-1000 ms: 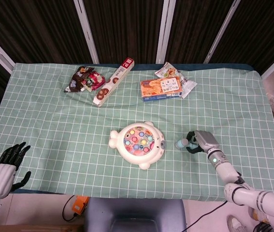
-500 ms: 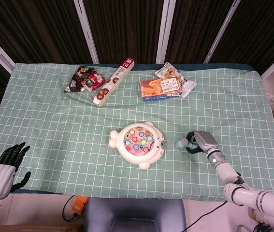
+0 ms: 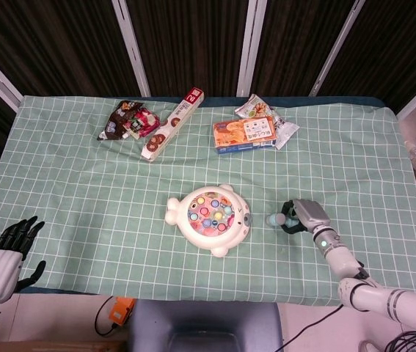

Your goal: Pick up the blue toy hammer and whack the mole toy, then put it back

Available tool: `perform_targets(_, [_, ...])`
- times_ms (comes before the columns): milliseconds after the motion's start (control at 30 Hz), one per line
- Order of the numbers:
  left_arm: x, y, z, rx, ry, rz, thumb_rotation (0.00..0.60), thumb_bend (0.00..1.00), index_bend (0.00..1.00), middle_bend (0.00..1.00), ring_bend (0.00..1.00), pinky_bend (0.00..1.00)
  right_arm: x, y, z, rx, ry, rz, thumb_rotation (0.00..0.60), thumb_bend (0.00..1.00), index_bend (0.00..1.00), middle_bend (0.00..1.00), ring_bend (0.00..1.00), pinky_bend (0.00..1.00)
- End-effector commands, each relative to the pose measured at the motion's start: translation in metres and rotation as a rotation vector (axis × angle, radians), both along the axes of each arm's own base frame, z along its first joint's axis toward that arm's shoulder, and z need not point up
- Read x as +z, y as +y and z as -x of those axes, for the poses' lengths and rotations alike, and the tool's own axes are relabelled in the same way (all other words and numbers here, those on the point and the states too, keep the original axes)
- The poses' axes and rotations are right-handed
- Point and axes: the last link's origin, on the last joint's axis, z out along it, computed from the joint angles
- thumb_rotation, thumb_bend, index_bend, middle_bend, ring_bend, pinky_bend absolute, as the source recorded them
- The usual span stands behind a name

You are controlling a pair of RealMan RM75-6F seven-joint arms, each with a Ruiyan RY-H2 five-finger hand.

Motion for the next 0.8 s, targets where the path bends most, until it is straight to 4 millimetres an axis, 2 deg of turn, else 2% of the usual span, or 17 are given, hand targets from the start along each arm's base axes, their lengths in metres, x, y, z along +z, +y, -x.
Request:
perform_targets(33, [0.0001, -0.0001, 0.0002, 0.000, 0.000, 0.000, 0.600, 0.37, 0.00, 0.00, 0.00, 0.11, -0.0002, 0.0001, -0.0002, 0.001, 0.001, 0.002, 0.600, 0.51, 0.65, 0.49, 0.44, 0.56])
perform_targets(400, [0.0008, -0.0006, 0.0003, 0.002, -0.002, -0.003, 0.600, 0.37, 0.00, 0.00, 0.00, 0.11, -0.0027, -0.0002, 0.0006, -0.001, 0.005, 0.009, 0.600, 0.56, 0.70, 0.51, 0.48, 0.57])
perform_targets(800, [0.0014, -0.0011, 0.0007, 0.003, -0.004, -0.004, 0.600, 0.37, 0.00, 0.00, 0.00, 0.11, -0.0050, -0.0006, -0.0008, 0.002, 0.022, 0.015, 0.600, 0.64, 0.81, 0.59, 0.60, 0.70])
